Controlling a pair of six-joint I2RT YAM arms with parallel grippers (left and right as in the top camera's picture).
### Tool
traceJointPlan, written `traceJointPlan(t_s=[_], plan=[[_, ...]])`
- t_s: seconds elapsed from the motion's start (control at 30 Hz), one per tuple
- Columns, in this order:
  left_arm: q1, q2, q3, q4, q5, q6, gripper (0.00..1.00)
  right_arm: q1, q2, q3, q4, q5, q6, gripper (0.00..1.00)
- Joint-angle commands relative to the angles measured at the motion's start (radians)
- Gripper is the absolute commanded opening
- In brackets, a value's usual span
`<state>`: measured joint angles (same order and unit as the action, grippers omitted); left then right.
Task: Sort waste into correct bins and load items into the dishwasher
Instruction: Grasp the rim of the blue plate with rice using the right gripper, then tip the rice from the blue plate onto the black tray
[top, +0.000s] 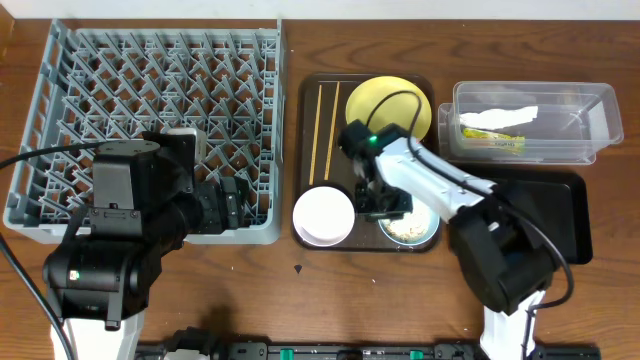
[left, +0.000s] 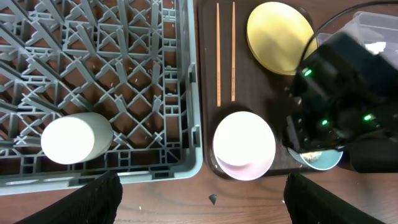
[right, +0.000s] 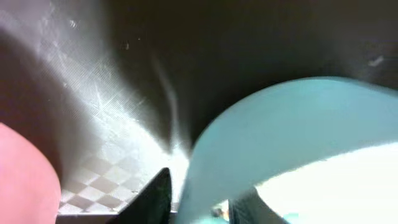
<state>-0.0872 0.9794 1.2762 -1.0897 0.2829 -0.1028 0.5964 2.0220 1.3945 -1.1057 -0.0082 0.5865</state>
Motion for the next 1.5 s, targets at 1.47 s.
traceJointPlan(t_s=[1.47], plan=[[-0.004,0.0,0.004,-0.002,-0.003,0.017,0.85,-0.395,-0.444,-0.068,-0.053,-0.453,-0.363,0.01]])
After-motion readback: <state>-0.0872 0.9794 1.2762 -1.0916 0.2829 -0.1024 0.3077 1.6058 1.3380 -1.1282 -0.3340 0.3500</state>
